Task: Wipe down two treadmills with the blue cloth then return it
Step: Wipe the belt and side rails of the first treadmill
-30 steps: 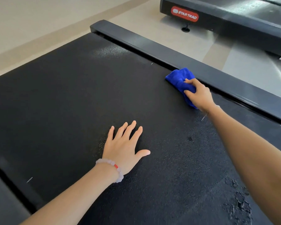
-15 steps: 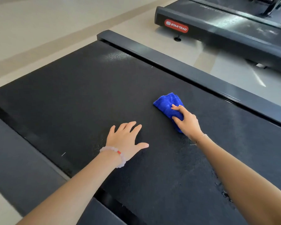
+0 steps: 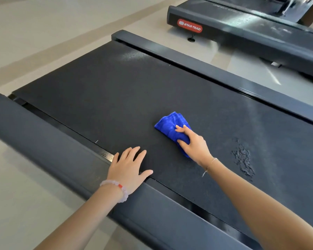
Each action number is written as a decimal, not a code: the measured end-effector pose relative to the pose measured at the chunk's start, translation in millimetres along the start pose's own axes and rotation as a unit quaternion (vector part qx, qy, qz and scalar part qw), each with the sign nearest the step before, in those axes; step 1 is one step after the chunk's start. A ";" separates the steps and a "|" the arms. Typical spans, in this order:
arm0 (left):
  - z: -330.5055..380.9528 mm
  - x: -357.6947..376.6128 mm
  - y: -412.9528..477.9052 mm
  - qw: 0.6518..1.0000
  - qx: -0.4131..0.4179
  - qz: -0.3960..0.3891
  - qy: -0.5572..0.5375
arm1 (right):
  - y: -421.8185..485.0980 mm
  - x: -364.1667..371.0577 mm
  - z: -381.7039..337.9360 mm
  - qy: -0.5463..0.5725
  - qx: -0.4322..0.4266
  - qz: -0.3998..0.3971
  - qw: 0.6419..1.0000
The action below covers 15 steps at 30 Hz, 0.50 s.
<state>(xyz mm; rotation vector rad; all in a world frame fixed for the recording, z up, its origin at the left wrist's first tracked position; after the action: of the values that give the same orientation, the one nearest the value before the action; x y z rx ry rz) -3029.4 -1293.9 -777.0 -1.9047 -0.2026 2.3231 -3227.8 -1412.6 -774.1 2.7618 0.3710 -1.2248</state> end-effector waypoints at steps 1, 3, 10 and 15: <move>-0.2 2.3 -3.2 1.000 0.004 0.001 0.005 | -8.0 3.8 -2.8 -0.002 -0.001 -0.002 1.000; -1.3 5.2 -7.1 1.000 0.009 0.005 0.013 | -22.1 10.3 -8.3 -0.008 -0.005 -0.002 1.000; -1.7 10.1 -20.0 1.000 0.010 -0.001 0.021 | -64.2 27.7 -19.3 -0.018 -0.026 -0.026 0.999; 1.7 8.9 -28.8 1.000 0.000 0.011 0.010 | -95.5 31.5 -24.6 -0.022 -0.036 -0.040 0.998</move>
<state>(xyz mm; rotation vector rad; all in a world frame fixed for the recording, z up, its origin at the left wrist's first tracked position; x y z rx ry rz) -3032.4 -1264.0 -779.8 -1.9388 -0.1810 2.3182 -3214.5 -1310.0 -779.9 2.6785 0.5168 -1.2612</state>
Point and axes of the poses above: each hand's wrist, its own y-axis towards the middle knuckle, its own x-axis out of the palm, z = x × y, the point moved 5 cm from there along y, towards the middle knuckle, and after that the axes turned 2 degrees about z, right-handed, at the moved point
